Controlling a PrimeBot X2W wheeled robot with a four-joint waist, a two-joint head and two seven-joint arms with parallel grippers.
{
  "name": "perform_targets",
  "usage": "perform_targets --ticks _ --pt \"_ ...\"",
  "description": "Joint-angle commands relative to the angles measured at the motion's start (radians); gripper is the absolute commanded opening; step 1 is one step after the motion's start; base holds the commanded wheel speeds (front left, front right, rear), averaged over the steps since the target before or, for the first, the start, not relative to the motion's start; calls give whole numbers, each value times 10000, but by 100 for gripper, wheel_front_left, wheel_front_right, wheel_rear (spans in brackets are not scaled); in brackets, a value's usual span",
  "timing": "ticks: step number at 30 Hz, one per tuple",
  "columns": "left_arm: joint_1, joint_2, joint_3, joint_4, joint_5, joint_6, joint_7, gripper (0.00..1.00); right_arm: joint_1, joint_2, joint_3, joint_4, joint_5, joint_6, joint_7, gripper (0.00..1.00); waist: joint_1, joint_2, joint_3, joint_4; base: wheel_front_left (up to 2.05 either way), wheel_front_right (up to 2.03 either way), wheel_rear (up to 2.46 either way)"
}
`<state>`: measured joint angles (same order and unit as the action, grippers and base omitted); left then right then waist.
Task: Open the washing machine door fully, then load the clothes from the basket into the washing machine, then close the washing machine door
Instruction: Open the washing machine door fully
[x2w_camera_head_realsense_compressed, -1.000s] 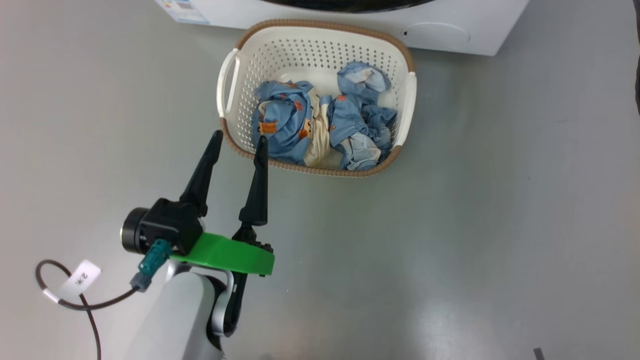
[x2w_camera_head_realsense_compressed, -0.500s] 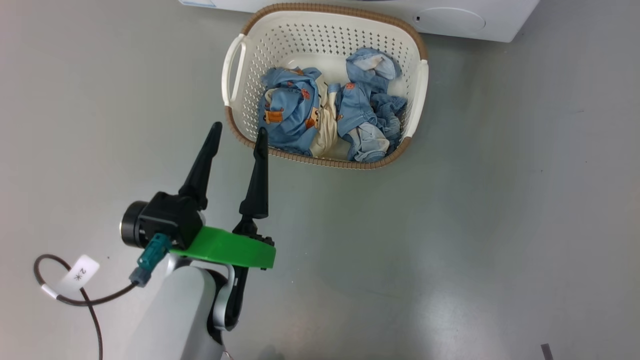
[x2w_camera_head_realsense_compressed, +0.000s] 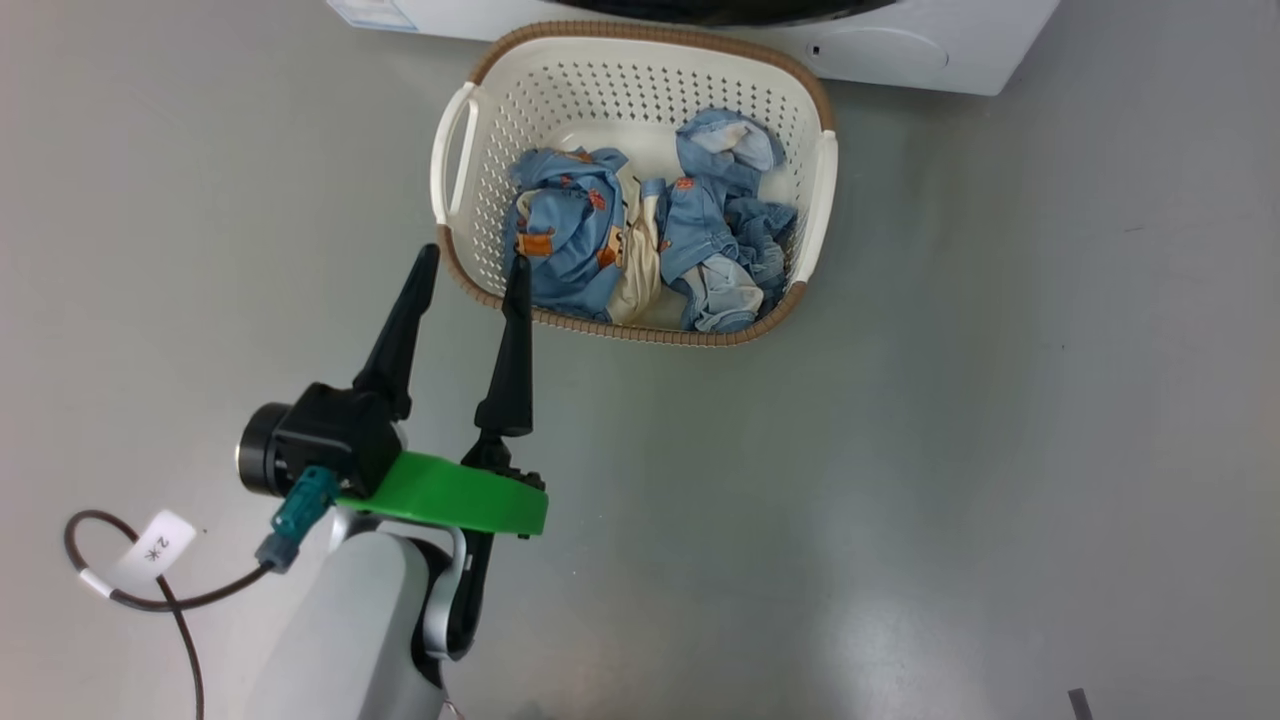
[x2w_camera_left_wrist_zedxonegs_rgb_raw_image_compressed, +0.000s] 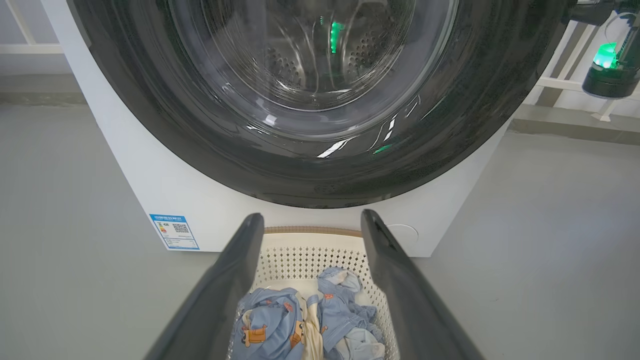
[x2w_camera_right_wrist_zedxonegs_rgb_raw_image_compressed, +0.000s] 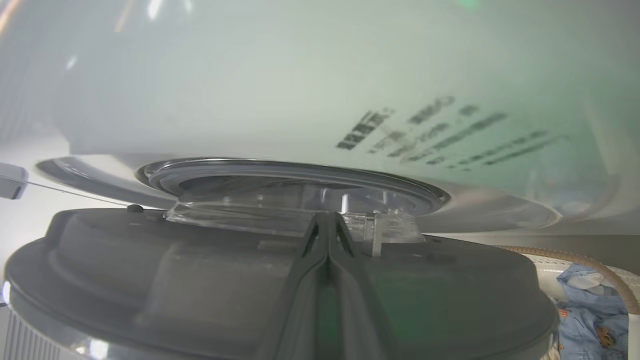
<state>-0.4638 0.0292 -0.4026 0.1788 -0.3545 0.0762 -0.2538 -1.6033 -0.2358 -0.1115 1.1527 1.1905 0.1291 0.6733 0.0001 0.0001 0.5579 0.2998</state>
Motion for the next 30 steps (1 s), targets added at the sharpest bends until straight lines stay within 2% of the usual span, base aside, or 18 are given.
perform_targets --ticks 1,11,30 --pt "-30 210 356 -163 101 108 -80 100 315 469 77 -437 108 16 274 0 -1 -1 -70 -48 0 0 0" --pt "100 210 484 -51 265 64 -80 100 1750 793 69 -1922 584 16 1179 0 -1 -1 -381 -233 0 0 0" --pt "795 210 802 241 426 -38 -80 100 5594 1649 58 -5539 1253 16 2638 0 -1 -1 -1542 -527 0 0 0"
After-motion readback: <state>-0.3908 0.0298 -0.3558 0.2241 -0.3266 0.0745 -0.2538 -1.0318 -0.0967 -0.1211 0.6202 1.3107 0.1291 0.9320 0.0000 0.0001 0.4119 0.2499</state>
